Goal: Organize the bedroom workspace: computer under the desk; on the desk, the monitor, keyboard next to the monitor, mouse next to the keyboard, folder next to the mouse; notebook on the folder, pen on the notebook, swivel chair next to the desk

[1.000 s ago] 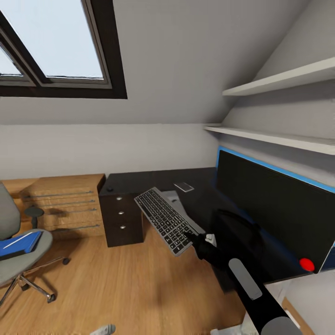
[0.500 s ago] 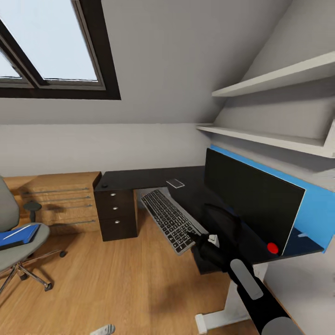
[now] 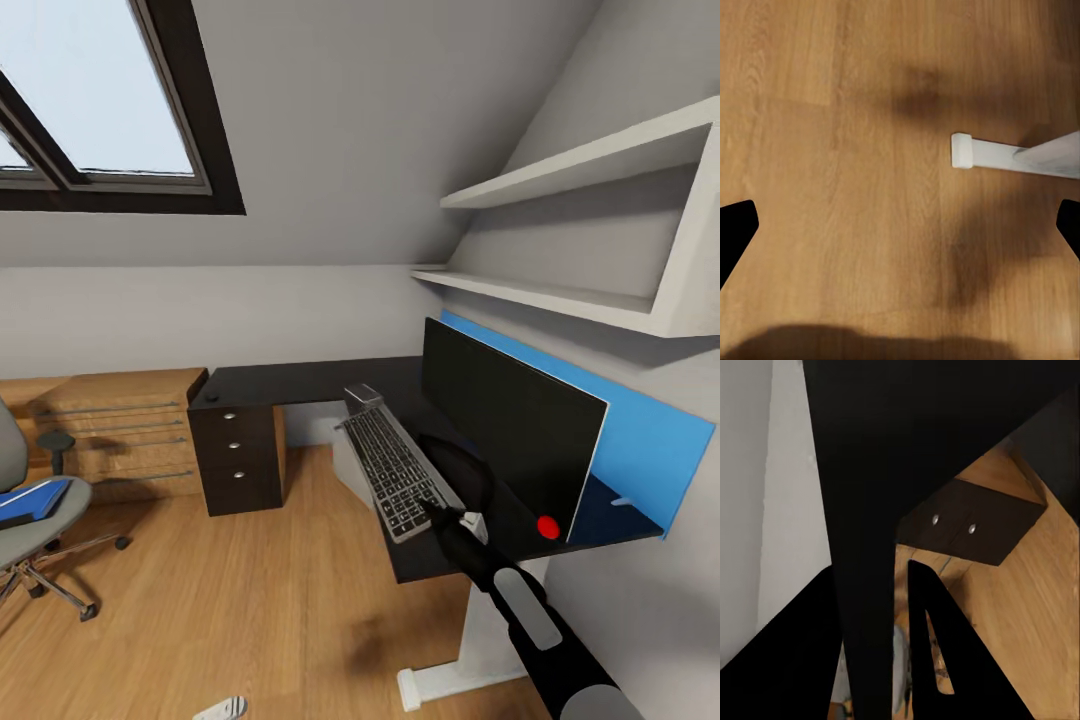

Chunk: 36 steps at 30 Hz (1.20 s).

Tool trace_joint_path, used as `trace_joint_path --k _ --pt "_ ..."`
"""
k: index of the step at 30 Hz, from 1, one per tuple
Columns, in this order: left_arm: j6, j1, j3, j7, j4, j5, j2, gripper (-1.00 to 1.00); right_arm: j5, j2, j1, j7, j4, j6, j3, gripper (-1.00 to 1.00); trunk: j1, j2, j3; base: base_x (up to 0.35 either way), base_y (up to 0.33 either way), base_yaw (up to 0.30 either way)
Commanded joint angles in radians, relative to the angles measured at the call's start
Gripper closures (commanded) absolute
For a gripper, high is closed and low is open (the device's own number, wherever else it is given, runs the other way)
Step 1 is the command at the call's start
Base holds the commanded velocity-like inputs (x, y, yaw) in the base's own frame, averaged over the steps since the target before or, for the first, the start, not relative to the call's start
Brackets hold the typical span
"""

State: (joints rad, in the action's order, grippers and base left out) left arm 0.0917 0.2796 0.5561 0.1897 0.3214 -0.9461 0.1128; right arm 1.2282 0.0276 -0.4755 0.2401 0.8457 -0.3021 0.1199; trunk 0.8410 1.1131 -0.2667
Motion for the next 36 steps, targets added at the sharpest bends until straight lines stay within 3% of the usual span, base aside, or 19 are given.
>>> trace_joint_path --k 1,7,12,24,33,36 --pt "0.005 0.001 0.009 0.002 -0.001 -0.010 0.001 -1.00 0.014 -0.002 -0.002 -0.003 -0.010 0.001 0.002 1.00 0.000 0.001 -0.001 0.000 -0.009 0.000" --pt "0.005 0.001 0.008 0.002 -0.001 -0.010 0.001 -1.00 0.018 -0.028 -0.004 -0.104 -0.036 0.018 0.002 1.00 0.000 0.001 -0.001 0.000 -0.002 0.000" --pt "0.005 0.001 0.007 0.002 -0.001 -0.010 0.001 -1.00 0.020 -0.062 -0.005 -0.120 -0.038 0.119 -0.001 1.00 0.000 0.001 -0.001 0.000 0.000 0.000" --pt "0.005 0.001 0.008 0.002 -0.001 -0.010 0.001 -1.00 0.018 -0.093 -0.005 -0.127 -0.037 0.191 -0.002 1.00 0.000 0.001 -0.001 0.000 0.000 0.000" --pt "0.005 0.001 0.008 0.002 -0.001 -0.010 0.001 -1.00 0.023 -0.097 -0.005 -0.144 -0.039 0.195 -0.003 1.00 0.000 0.001 -0.001 0.000 0.000 0.000" --pt "0.005 0.001 0.009 0.002 -0.001 -0.010 0.001 -1.00 0.072 -0.096 -0.005 -0.149 -0.039 0.192 -0.003 1.00 0.000 0.001 -0.001 0.000 0.000 0.000"
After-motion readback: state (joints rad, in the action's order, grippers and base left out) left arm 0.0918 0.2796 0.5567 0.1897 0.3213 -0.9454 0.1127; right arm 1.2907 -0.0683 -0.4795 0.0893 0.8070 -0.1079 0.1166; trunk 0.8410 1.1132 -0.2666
